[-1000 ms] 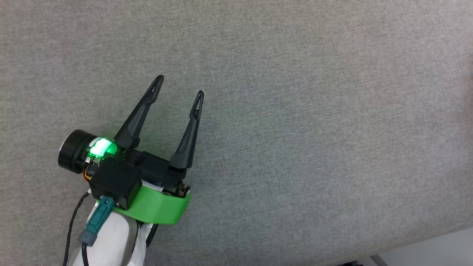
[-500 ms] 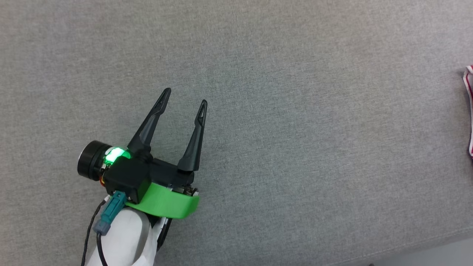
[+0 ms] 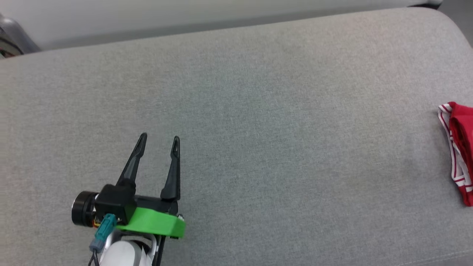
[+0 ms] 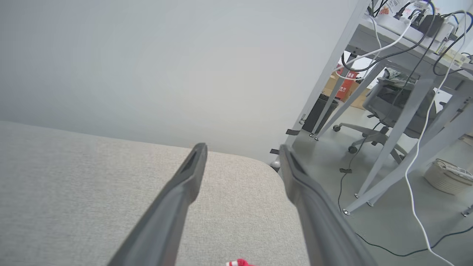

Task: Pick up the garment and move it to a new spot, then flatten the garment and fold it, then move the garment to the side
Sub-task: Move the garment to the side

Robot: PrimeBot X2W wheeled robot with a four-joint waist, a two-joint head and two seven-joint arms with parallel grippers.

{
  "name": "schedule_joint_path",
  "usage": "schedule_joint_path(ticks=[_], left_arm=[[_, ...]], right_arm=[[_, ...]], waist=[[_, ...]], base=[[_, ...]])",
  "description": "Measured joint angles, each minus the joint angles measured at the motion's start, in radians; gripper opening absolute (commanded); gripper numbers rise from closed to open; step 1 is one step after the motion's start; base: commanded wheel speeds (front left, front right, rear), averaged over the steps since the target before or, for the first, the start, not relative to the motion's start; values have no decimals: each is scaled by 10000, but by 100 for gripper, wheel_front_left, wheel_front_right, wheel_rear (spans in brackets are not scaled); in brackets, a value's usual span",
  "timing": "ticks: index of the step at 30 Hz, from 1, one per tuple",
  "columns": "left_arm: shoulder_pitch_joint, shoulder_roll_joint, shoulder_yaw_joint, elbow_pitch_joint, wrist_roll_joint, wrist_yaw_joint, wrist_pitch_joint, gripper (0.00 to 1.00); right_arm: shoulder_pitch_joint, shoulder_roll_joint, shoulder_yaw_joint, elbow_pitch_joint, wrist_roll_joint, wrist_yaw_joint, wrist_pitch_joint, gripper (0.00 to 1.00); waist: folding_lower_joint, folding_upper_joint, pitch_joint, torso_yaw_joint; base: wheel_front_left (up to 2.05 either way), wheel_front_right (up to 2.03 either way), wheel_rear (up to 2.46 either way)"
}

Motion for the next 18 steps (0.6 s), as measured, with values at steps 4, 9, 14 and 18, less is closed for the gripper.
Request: schedule_joint_path(ticks=[4,9,14,18], left_arm=[[383,-102,226,222,0,-8,2,100],[517,-224,447,412,4,-61,2,100],[710,-313,665,525,4,-163,0,100],[907,-397,784,767,21,-222,0,100]], right_arm=[[1270,825,-309,-1862,268,0,334,100],[2790,1941,-683,-3482,322,-2,520,100],[4075,2711,-635,-3845,167,-2,263,100],[4700,3189,-353,-3829,-40,-2,-61,100]], waist=[[0,0,-647,245],[0,0,-1196,670],[-1,0,-1615,1073],[0,0,-1857,1327]], base=[[0,0,0],[0,0,0],[0,0,0],[0,0,0]])
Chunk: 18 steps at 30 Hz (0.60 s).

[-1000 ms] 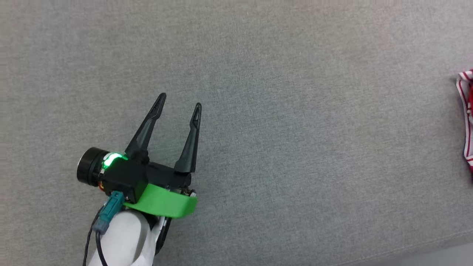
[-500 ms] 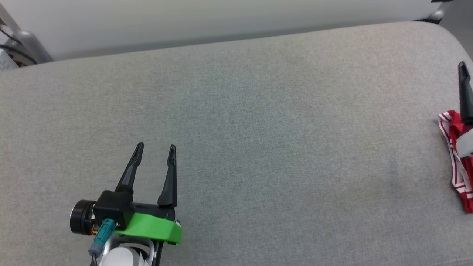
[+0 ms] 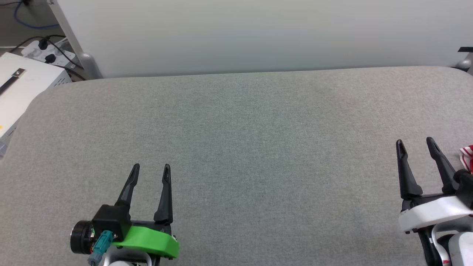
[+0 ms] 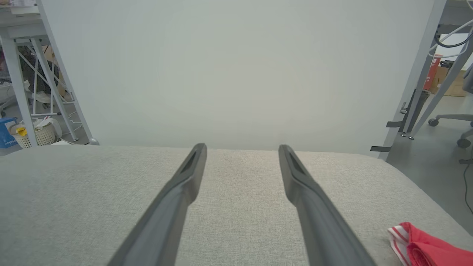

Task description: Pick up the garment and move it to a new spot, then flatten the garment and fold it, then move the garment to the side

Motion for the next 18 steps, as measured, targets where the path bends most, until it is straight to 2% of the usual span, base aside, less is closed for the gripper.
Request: schedule_joint_path(ticks=[9,18], left_arm=[[42,-132,109,502,163,-157,0,100],[51,-174,119,706,422,-236,2,100]], right_arm=[[356,660,58,245,-236,0,-447,100],[365,744,205,268,-209,0,-533,100]], waist=[[0,0,-121,317],[0,0,-133,310]], base=[[0,0,0],[0,0,0]])
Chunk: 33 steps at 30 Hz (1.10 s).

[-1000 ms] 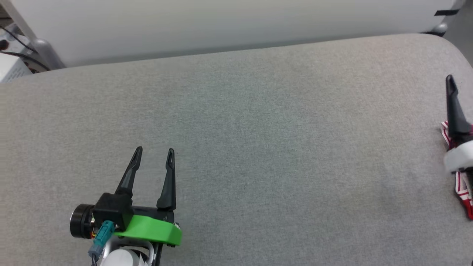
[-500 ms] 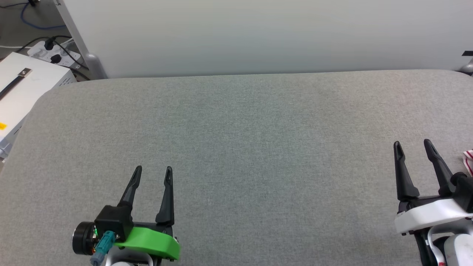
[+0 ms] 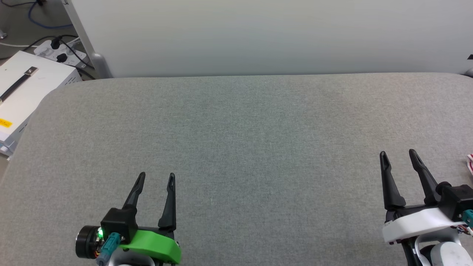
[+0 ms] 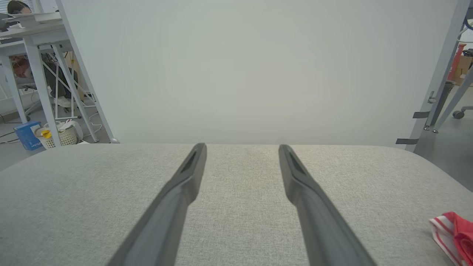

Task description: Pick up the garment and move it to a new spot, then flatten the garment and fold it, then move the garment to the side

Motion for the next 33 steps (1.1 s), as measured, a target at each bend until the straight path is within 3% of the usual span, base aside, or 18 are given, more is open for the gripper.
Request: schedule_joint_path(ticks=[20,21,33], left_arm=[[145,-35,253,-345,23,100,0,100],[136,-31,251,-372,25,102,6,0],[137,-31,255,-380,42,100,159,0]], right_arm=[[-1,-21,44,46,31,0,-13,100],[-1,-21,42,46,31,0,-4,0],[-1,-6,46,38,-33,0,132,0]], waist=[[1,0,-64,-93],[0,0,-58,-92],[1,0,-75,-73]], base=[[0,0,0],[0,0,0],[0,0,0]])
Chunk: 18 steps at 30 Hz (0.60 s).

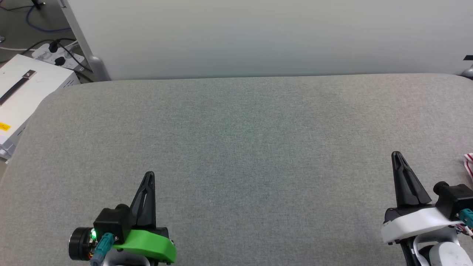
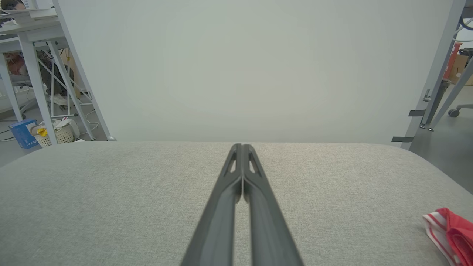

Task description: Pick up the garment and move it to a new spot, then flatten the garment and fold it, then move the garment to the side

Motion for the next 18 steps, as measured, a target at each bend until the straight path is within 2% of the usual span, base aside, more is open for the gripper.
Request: schedule_joint_path(ticks=[18], left_arm=[[-6,0,67,-59,167,127,385,0]], right_arm=[[1,146,8,-96,-322,0,403,0]], waist=[[0,0,-35,49]], base=[[0,0,0]])
